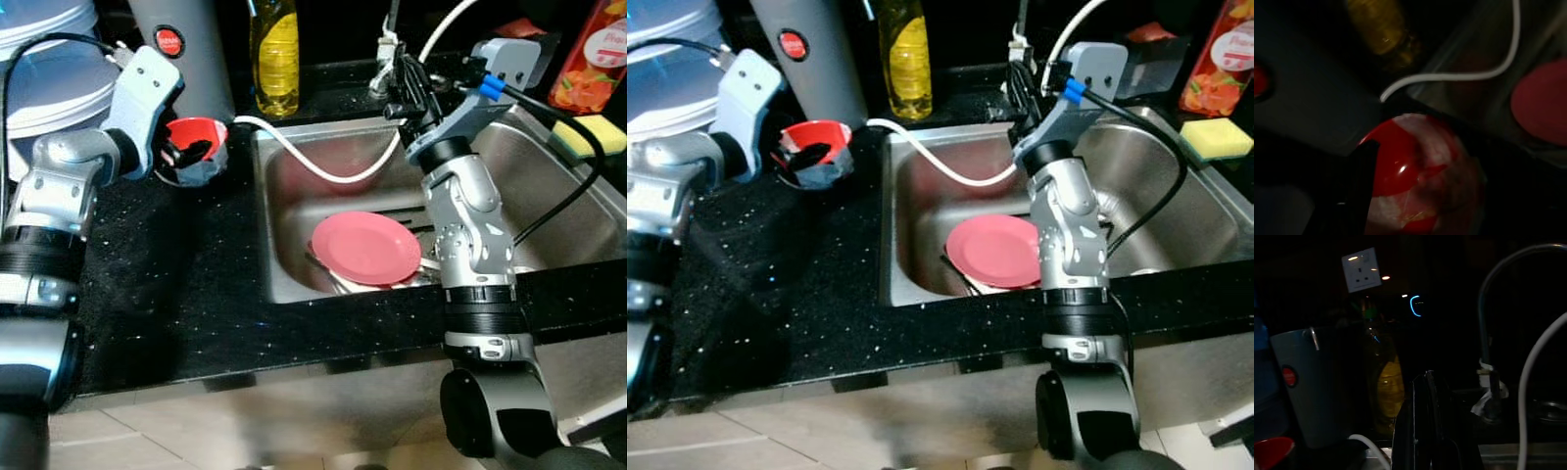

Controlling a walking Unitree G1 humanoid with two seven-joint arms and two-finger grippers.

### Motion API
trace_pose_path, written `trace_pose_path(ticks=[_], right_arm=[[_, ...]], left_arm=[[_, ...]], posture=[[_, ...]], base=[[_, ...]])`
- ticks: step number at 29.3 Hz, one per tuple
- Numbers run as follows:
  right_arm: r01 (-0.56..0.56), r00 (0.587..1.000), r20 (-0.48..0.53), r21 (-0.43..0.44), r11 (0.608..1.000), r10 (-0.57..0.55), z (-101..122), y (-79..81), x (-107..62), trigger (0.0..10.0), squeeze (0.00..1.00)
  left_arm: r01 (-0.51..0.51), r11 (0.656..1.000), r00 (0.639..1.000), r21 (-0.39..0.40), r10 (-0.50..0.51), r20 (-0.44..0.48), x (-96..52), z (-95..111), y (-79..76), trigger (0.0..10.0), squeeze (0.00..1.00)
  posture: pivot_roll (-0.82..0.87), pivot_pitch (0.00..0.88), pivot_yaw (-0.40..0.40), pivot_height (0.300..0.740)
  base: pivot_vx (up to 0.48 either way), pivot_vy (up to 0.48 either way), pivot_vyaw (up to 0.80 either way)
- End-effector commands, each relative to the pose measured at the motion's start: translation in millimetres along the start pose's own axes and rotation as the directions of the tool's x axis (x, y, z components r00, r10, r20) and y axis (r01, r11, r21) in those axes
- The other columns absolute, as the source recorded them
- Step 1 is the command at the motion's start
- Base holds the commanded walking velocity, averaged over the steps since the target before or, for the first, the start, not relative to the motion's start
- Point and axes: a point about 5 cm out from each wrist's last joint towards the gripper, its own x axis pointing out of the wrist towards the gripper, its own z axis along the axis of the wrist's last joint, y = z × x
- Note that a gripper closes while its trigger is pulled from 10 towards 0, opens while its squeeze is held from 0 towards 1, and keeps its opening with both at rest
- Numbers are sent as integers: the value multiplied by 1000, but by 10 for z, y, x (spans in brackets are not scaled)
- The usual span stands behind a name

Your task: Kitchen organization

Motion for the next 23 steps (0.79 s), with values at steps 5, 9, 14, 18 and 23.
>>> trace_pose_path(ticks=[5, 9, 14, 18, 23], right_arm=[[5, 1000, 19, -2, 1000, -5, 34, 9, 10, 10000, 0], [15, 1000, 22, -6, 1000, -15, 42, -14, -8, 10000, 0], [25, 999, 24, -11, 1000, -25, 49, -34, -25, 10000, 0], [28, 999, 25, -16, 999, -27, 62, -55, -35, 10000, 0], [29, 999, 26, -20, 999, -28, 68, -65, -33, 10000, 0]], left_arm=[[77, 996, 992, 34, -73, -104, 123, -153, -53, 10000, 0], [172, 984, 966, 54, -158, -202, 187, -363, -197, 10000, 0], [151, 987, 954, 63, -128, -269, 243, -541, -259, 3804, 0], [105, 982, 959, 159, -58, -278, 280, -539, -244, 0, 0], [85, 957, 958, 277, -2, -286, 298, -497, -221, 0, 0]], posture=[[-9, 0, 88, 740], [-16, 0, 96, 740], [-23, 0, 99, 740], [-35, 0, 97, 740], [-37, 1, 95, 740]], base=[[0, 0, 0], [0, 0, 0], [0, 0, 0], [0, 0, 0], [0, 0, 0]])
